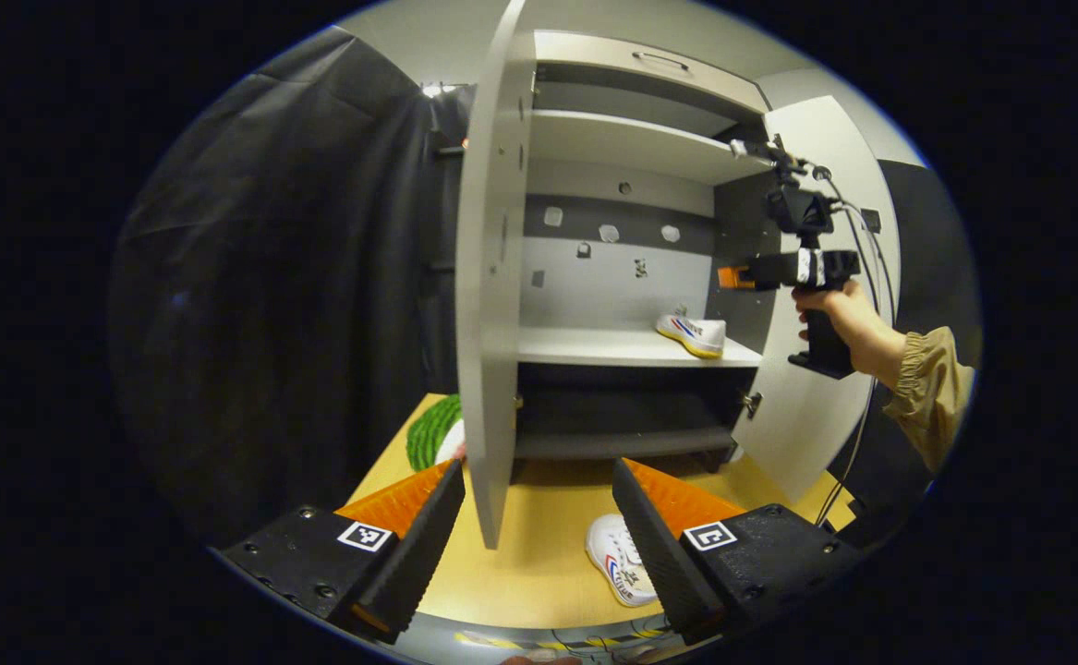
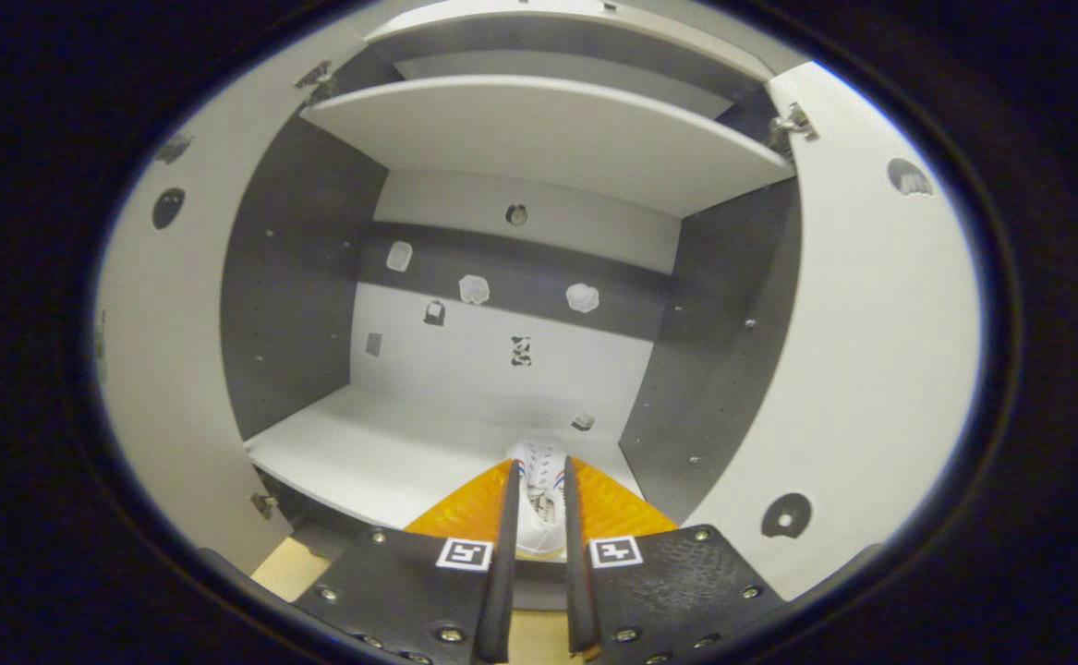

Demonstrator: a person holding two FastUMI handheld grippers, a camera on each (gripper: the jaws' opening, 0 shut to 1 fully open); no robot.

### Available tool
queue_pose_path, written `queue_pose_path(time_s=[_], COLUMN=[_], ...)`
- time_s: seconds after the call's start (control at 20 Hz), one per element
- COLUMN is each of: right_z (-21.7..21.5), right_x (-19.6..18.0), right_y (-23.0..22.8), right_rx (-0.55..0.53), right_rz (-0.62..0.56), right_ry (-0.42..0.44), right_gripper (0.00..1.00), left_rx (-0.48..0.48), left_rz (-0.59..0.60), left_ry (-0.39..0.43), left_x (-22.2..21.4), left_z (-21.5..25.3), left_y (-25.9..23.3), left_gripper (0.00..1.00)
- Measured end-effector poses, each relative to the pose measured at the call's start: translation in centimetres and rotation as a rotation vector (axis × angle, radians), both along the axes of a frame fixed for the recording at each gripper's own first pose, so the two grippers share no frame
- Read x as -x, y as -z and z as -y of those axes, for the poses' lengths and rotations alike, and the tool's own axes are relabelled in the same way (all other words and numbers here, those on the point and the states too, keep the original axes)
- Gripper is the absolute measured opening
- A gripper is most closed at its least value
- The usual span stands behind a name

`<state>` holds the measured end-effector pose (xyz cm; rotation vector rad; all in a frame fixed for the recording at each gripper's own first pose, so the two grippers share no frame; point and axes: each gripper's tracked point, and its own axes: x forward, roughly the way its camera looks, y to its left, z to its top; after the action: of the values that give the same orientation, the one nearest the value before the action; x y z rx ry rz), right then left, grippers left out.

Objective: Grab one shoe with the right hand and put it into the shoe cabinet, grab the other shoe with the left hand and put it into the shoe cabinet; then close the right door with the right hand and the left door with the left hand.

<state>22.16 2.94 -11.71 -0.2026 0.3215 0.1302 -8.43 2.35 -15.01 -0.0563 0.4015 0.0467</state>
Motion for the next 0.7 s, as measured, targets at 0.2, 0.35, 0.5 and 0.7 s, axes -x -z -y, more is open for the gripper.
queue_pose_path(time_s=[0.2,0.35,0.5,0.7], right_z=[2.1,3.8,5.0,6.3], right_x=[4.6,6.9,9.1,11.9], right_y=[-3.8,-6.3,-8.3,-9.8], right_rx=[-0.061,-0.089,-0.128,-0.165], right_rz=[0.053,0.080,0.095,0.106], right_ry=[0.016,0.034,0.048,0.064], right_gripper=[0.24,0.24,0.24,0.24], left_rx=[0.072,0.117,0.127,0.133], left_rz=[-0.145,-0.265,-0.365,-0.478], left_ry=[0.067,0.099,0.120,0.121], left_x=[0.6,1.2,0.9,-0.3], left_z=[3.5,5.5,6.9,8.3], left_y=[4.6,8.7,12.9,18.8], left_gripper=[0.99,0.99,0.99,0.96])
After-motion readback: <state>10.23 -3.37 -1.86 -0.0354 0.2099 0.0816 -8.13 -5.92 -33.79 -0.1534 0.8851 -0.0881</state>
